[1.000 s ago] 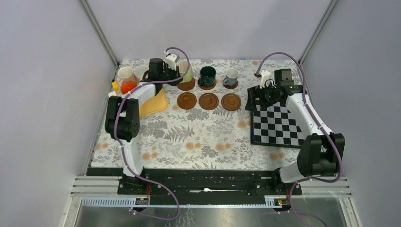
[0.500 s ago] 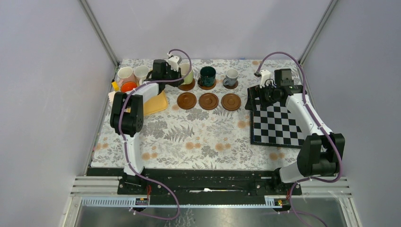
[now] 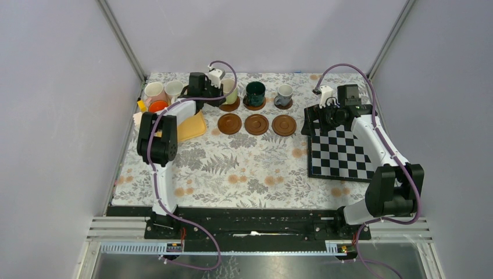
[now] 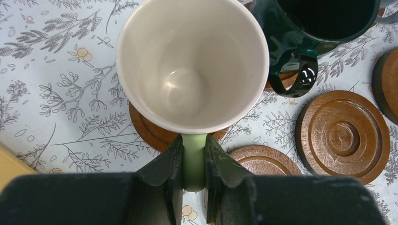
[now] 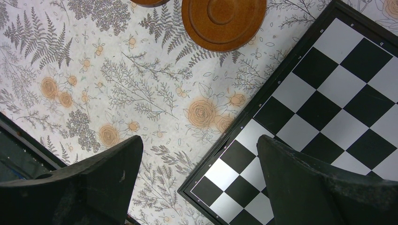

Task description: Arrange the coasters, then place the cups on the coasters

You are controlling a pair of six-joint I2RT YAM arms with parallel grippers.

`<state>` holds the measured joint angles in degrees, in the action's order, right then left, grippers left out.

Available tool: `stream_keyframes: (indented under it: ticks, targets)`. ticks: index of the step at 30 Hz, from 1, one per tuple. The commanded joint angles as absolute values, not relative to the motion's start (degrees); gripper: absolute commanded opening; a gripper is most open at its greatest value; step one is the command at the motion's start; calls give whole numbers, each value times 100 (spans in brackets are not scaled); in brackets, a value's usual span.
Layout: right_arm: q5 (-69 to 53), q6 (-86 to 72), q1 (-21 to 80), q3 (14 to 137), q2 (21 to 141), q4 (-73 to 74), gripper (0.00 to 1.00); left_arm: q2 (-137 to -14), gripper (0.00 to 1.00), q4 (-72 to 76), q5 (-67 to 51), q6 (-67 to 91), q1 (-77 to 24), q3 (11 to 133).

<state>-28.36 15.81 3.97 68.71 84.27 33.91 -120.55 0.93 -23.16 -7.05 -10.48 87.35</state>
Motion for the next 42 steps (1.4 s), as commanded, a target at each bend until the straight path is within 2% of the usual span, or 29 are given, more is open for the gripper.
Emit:
stream_keyframes:
  ticks: [1,42]
  targets:
    - [-2884,1617,394,6940,8395,3305,98,-12059,0,503,-2424,-815,-1071,9205]
    - [-2948,1626,394,6917,8394,3305,98,-11442,0,481,-2516,-886,-1024,8552]
